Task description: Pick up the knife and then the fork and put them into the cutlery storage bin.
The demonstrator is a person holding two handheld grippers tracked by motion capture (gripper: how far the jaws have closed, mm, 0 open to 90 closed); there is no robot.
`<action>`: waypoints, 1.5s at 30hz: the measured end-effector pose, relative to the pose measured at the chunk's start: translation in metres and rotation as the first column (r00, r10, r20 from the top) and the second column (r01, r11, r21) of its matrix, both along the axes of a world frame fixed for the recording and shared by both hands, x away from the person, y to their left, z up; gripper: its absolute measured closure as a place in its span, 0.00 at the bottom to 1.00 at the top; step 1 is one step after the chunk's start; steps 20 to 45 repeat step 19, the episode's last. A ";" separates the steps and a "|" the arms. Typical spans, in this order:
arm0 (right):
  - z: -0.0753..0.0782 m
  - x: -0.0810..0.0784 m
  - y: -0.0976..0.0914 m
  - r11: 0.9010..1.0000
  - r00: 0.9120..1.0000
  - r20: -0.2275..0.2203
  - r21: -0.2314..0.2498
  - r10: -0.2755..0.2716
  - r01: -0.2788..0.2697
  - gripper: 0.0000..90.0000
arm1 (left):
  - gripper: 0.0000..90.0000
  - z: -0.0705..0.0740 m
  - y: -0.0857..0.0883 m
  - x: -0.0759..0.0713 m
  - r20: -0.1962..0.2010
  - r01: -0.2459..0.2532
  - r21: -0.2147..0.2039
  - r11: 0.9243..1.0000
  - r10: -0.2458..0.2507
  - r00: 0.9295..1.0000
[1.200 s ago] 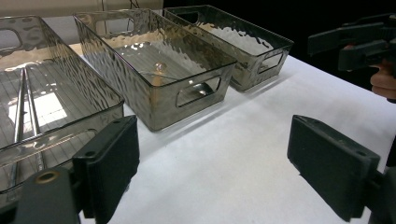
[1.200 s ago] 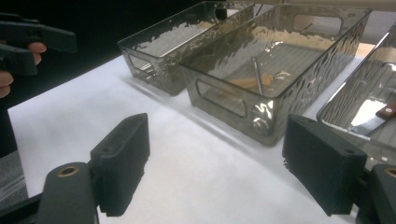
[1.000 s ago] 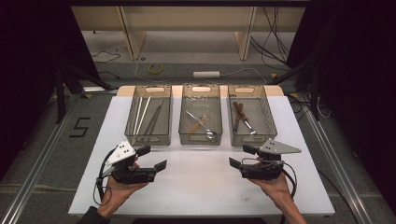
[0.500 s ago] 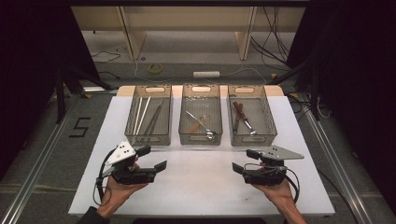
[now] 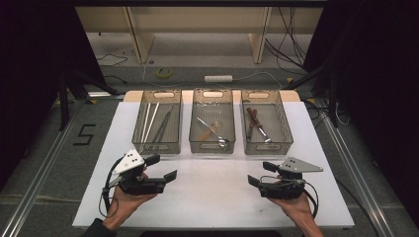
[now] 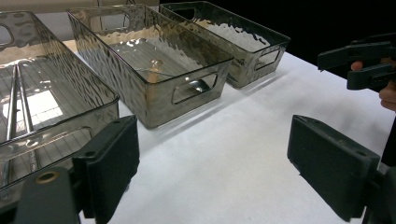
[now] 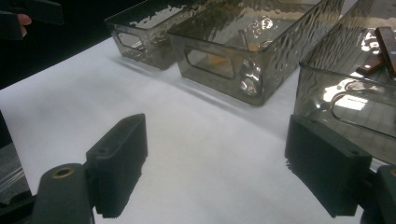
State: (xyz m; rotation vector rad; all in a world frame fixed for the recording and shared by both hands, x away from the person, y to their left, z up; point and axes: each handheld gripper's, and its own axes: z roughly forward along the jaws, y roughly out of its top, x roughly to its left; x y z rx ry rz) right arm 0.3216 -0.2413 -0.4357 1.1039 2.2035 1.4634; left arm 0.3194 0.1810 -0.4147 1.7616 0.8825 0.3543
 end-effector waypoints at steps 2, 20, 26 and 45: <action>0.000 0.000 0.000 1.000 1.000 0.002 -0.003 -0.001 0.001 0.24 | 0.18 0.000 0.000 0.000 0.000 0.000 0.000 1.000 0.000 1.000; 0.002 0.000 0.001 1.000 1.000 0.007 0.000 -0.009 0.009 0.23 | 0.18 0.000 0.000 0.000 0.000 0.003 0.006 1.000 -0.003 1.000; 0.002 0.000 0.001 1.000 1.000 0.007 0.000 -0.009 0.009 0.23 | 0.18 0.000 0.000 0.000 0.000 0.003 0.006 1.000 -0.003 1.000; 0.002 0.000 0.001 1.000 1.000 0.007 0.000 -0.009 0.009 0.23 | 0.18 0.000 0.000 0.000 0.000 0.003 0.006 1.000 -0.003 1.000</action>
